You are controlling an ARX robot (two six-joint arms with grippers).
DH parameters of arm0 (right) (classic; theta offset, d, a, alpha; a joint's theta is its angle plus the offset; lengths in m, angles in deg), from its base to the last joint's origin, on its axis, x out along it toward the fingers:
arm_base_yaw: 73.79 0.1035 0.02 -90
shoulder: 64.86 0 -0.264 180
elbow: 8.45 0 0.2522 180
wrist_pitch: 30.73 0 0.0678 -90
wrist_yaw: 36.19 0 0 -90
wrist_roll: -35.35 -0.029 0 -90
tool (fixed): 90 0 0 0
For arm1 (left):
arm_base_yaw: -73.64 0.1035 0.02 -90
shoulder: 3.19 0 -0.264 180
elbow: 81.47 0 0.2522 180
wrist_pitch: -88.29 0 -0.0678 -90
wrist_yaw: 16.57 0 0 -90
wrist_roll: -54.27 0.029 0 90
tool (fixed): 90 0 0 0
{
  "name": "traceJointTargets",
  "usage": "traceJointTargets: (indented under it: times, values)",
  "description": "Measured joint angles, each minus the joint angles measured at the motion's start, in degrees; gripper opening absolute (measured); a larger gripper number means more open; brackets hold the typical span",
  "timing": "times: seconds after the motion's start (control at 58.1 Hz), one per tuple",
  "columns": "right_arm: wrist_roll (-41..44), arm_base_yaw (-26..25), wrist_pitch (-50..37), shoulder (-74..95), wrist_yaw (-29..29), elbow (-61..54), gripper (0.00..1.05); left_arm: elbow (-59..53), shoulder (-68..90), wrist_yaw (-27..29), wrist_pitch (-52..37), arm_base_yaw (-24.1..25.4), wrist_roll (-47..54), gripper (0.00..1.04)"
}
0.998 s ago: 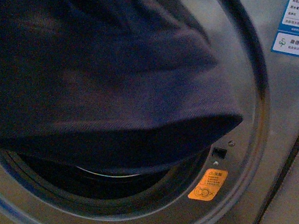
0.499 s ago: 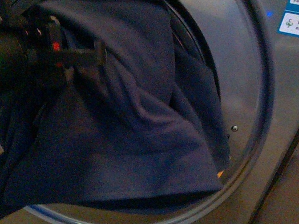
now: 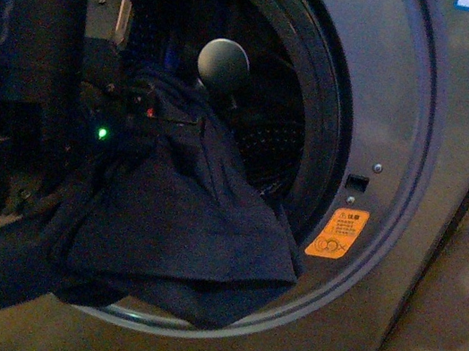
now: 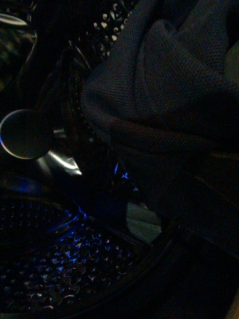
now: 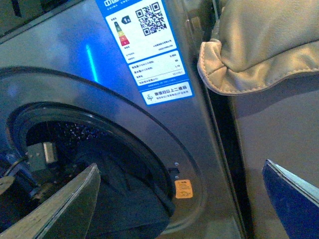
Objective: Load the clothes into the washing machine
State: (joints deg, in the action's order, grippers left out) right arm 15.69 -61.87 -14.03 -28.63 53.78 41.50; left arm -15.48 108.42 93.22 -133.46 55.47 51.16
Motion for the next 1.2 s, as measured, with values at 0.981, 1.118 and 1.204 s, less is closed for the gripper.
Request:
traceJointTargets:
  times: [0.981,1.118,1.204]
  values:
    - [19.50,-6.05,-11.78,-14.84,5.14,-23.87,0.01,54.16,33.24,3.10,24.87,2.12,3.10,0.11]
    - [19.47,-11.56,-11.91,-17.79,0.39,-27.21,0.02,56.19,36.17,4.85,23.82,1.92,3.37,0.11]
    - [19.47,-11.69,-11.91,-19.26,0.17,-28.65,0.02,57.00,37.40,6.03,22.95,1.84,3.39,0.11]
